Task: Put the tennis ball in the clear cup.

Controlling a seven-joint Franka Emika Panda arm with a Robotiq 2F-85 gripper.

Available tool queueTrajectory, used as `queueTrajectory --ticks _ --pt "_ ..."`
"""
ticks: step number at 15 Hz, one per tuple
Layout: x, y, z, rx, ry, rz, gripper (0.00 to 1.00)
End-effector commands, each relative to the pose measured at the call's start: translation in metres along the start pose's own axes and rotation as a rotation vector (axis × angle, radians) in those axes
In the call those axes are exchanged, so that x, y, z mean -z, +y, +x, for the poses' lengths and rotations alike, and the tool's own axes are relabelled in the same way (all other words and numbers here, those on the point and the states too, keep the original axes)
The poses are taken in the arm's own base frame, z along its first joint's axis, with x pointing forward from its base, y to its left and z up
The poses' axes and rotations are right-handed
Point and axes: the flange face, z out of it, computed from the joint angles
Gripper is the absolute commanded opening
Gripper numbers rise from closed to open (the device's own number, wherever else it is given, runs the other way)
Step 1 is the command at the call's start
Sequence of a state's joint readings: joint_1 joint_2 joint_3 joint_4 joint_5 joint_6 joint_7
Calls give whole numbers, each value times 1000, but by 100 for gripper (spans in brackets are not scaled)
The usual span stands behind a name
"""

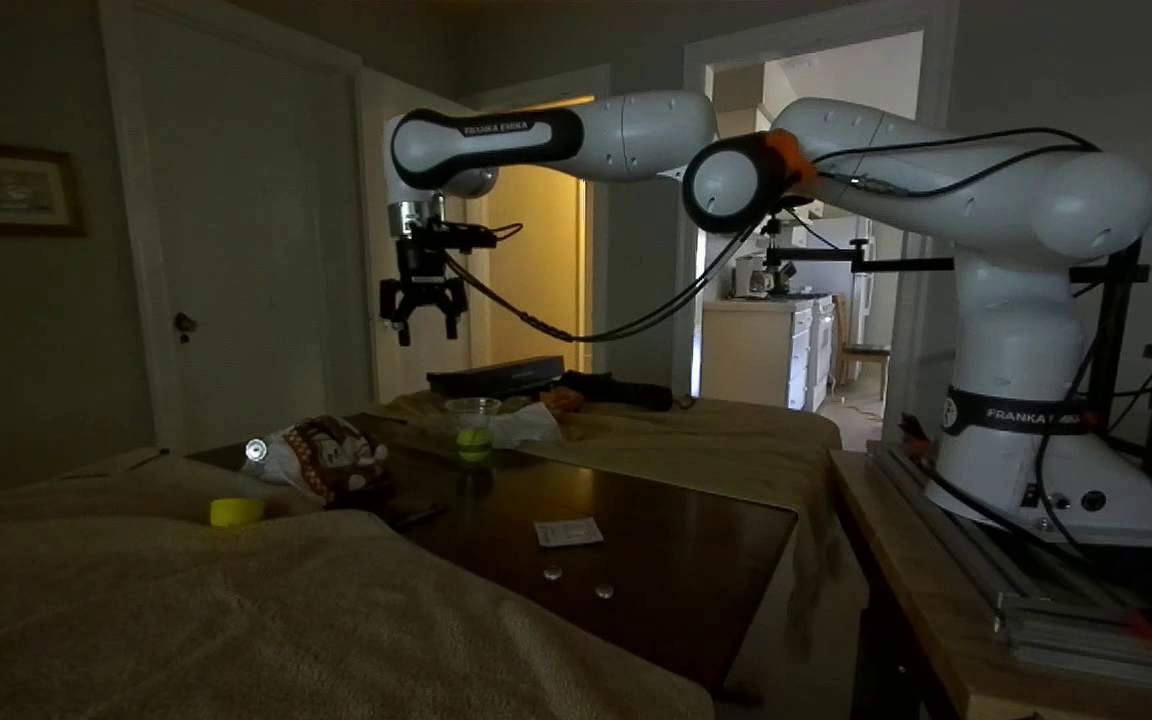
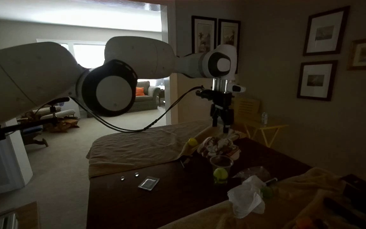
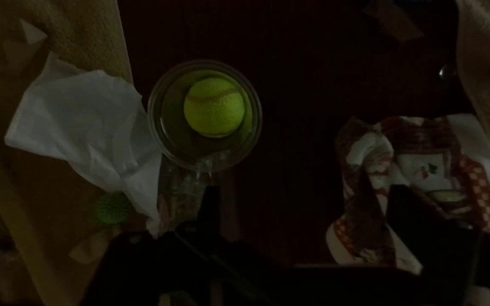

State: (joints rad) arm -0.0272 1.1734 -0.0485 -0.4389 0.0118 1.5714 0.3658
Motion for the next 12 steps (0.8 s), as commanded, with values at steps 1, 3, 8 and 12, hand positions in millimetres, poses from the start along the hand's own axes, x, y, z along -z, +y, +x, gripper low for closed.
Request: queueTrajectory --ticks 1,3,8,12 --pt "15 -11 -2 178 39 27 100" --pt "18 -15 -2 258 51 38 100" --pt "19 -18 -4 357 50 53 100" --pt "11 -18 -3 323 38 42 100"
